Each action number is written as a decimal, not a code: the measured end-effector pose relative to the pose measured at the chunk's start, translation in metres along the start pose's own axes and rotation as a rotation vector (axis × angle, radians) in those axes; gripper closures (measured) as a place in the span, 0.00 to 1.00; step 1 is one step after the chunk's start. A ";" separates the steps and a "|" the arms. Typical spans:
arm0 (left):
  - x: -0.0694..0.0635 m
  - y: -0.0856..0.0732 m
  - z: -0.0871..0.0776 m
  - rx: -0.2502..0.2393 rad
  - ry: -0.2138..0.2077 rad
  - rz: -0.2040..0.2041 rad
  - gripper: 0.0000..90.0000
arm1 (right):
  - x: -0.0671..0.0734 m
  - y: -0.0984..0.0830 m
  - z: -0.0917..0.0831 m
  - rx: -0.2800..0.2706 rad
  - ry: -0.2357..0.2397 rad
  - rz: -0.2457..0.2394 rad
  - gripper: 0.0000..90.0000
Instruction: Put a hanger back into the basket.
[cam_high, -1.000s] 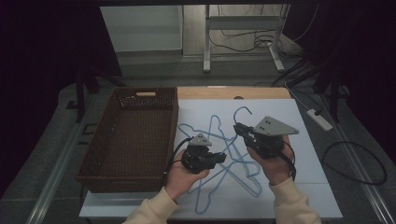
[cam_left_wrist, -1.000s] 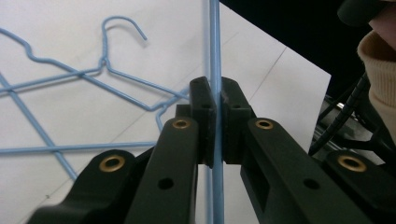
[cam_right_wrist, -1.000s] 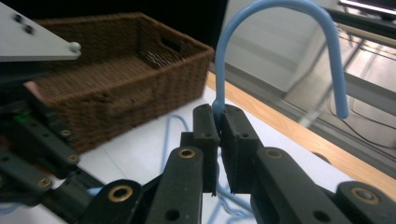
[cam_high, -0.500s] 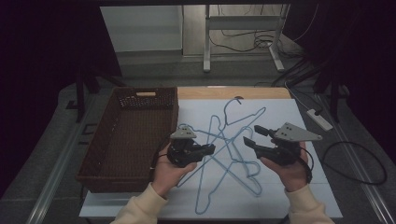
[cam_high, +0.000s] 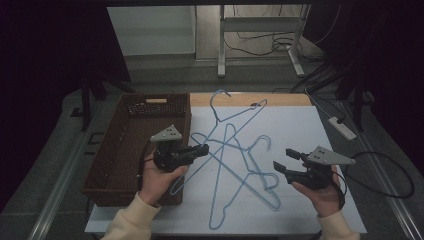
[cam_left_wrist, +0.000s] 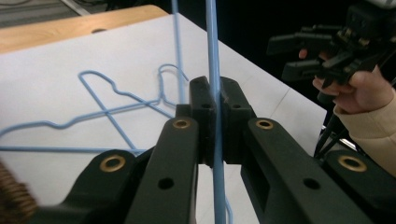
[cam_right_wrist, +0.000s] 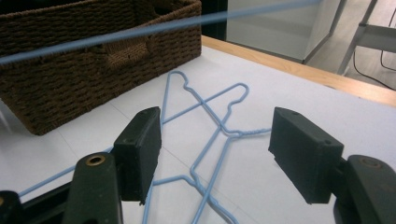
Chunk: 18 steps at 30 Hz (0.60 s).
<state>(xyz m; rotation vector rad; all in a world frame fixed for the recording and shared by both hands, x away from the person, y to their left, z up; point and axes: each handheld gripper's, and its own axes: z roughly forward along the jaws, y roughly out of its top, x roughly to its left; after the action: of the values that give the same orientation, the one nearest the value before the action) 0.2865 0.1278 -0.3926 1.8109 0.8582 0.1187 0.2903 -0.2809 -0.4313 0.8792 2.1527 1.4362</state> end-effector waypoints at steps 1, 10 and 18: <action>0.001 0.001 -0.003 -0.009 -0.004 -0.001 0.96 | 0.000 -0.001 0.000 0.003 -0.003 -0.003 0.38; 0.010 0.011 -0.036 -0.042 0.038 0.018 0.96 | -0.003 -0.013 0.003 0.042 -0.021 -0.007 0.37; 0.032 0.009 -0.062 -0.053 0.093 0.015 0.96 | -0.003 -0.022 0.006 0.075 -0.031 -0.004 0.36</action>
<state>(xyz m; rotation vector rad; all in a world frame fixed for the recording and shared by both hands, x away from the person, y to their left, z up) 0.2856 0.1940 -0.3690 1.7737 0.8991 0.2352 0.2905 -0.2852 -0.4536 0.9171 2.1966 1.3396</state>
